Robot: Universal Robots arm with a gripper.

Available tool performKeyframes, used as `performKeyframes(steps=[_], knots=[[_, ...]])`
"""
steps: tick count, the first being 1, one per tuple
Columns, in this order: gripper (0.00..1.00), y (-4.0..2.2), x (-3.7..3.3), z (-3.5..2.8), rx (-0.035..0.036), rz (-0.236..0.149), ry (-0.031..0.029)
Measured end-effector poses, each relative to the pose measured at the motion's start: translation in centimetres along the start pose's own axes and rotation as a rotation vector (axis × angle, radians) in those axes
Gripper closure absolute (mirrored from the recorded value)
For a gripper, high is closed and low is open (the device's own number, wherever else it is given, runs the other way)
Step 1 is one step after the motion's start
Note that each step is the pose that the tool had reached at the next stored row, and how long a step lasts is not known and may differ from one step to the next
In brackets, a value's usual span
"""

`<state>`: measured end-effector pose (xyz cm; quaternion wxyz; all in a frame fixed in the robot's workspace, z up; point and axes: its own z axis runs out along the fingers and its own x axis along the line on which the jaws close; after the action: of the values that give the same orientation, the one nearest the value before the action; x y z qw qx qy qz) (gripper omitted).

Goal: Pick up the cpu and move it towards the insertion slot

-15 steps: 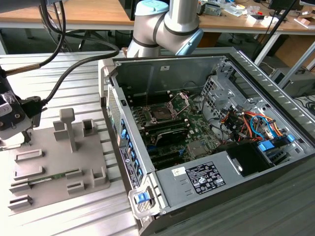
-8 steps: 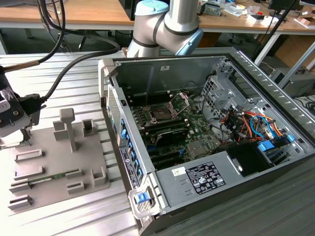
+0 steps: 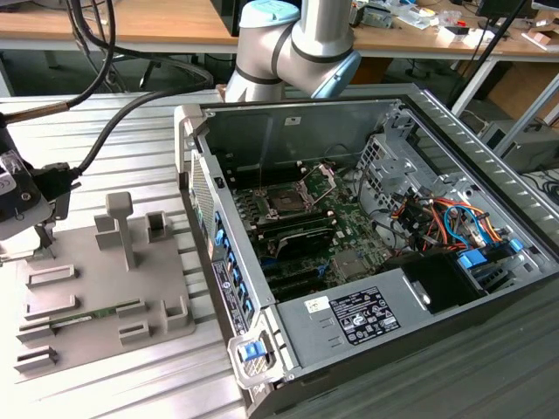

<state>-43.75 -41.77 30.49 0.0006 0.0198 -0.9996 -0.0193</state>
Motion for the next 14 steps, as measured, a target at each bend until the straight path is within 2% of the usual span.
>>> performKeyframes(steps=[14], knots=[[0.45,0.03,0.00,-0.78,0.0000,0.000,0.0000]])
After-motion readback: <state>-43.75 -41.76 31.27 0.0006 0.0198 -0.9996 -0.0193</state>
